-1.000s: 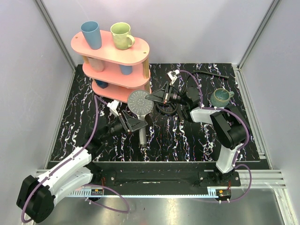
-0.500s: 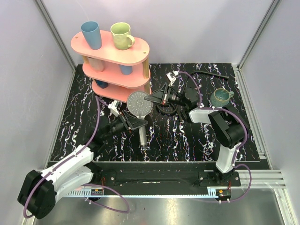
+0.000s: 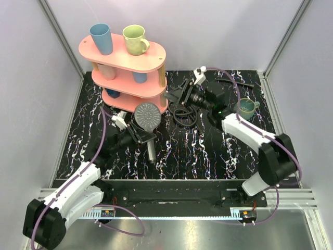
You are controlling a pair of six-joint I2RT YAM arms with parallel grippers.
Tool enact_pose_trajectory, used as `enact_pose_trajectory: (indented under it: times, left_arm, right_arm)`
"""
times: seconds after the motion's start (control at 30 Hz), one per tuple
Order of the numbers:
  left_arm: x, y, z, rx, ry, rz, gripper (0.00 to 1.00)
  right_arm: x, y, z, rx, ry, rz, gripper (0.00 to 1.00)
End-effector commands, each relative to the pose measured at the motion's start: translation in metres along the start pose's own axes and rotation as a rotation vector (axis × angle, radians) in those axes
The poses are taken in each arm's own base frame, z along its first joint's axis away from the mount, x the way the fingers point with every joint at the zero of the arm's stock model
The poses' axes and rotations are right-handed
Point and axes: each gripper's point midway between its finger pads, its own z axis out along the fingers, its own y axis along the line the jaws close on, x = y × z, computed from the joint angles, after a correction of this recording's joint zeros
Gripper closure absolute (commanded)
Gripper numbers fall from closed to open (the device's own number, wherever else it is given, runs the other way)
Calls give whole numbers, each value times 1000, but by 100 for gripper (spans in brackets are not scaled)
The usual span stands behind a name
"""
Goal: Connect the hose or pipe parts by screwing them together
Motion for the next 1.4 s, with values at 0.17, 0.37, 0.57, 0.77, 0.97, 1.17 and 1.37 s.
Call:
enact_pose_trajectory:
  times: [0.17, 0.37, 0.57, 0.77, 0.97, 1.17, 1.37]
  left_arm:
    - [-96, -14, -55, -23, -209, 138, 100]
    - [-127, 22, -90, -208, -327, 165, 100]
    - [-118, 20, -89, -140, -345, 179, 100]
    - [-114, 11, -85, -51, -344, 162, 100]
    - [-119, -6, -91, -36, -372, 249, 100]
    - [-122, -3, -94, -50, -414, 226, 100]
    - [-122, -7, -95, -36, -424, 210, 100]
  right_arm:
    - [-47, -113, -88, 863, 120, -447, 28]
    - [-12, -185, -126, 1097, 394, -399, 32]
    - [32, -126, -77, 649, 410, -193, 35]
    - [73, -7, -30, 182, 315, -186, 24]
    - [114, 66, -5, 13, 273, -270, 22]
    - [146, 77, 21, -4, 294, -278, 23]
    - [187, 86, 43, 15, 350, -350, 23]
